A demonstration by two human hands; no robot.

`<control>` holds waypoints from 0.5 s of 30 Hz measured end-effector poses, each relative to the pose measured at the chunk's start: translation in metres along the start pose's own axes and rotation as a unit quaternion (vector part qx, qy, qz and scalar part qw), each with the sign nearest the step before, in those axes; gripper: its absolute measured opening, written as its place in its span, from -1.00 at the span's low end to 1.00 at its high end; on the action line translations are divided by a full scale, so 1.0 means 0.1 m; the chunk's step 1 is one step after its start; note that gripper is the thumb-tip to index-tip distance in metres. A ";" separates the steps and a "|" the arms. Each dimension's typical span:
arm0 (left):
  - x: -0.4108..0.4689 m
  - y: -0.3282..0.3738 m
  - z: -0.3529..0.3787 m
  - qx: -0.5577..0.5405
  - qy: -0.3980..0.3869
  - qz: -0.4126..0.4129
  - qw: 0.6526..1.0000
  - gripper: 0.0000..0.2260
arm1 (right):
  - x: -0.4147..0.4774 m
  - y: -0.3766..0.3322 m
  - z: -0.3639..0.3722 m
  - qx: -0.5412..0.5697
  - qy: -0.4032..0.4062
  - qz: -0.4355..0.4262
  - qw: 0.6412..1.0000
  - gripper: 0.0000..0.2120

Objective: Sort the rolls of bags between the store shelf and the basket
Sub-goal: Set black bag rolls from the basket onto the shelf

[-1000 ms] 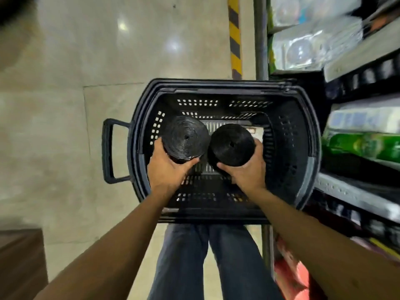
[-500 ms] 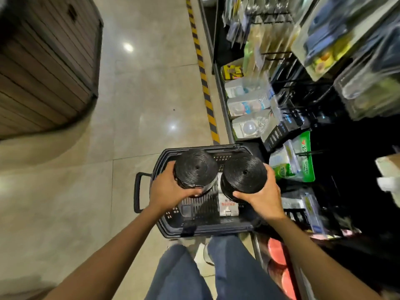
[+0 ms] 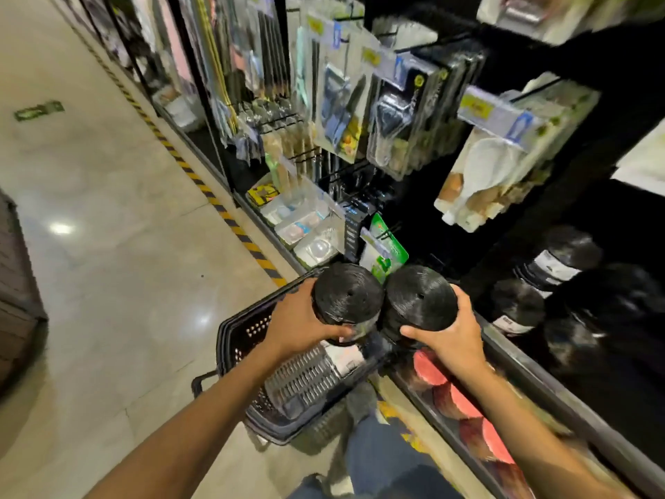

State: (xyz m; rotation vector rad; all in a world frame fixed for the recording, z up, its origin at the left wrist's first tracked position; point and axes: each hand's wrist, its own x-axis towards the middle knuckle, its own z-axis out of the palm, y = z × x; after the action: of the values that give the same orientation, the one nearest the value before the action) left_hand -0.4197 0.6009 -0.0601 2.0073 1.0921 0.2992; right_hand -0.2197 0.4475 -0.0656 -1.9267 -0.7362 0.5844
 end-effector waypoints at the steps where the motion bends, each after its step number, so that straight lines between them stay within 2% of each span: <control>1: -0.01 0.08 0.04 -0.005 -0.012 0.020 1.000 -0.12 | -0.09 0.01 -0.10 0.002 0.020 0.005 1.000 -0.06; 9: 0.01 0.76 0.55 0.017 -0.110 0.134 0.985 -0.18 | -0.69 0.16 -0.87 0.012 0.169 0.050 0.984 -0.02; 15: 0.14 1.38 1.06 0.027 -0.195 0.198 0.960 -0.12 | -0.92 0.37 -1.39 0.020 0.272 0.085 0.958 -0.04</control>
State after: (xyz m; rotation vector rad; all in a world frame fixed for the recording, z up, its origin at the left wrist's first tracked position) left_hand -0.2723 0.5136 -0.0265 2.2049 0.4549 0.0688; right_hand -0.1826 0.2843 -0.0313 -1.9940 -0.2061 0.1456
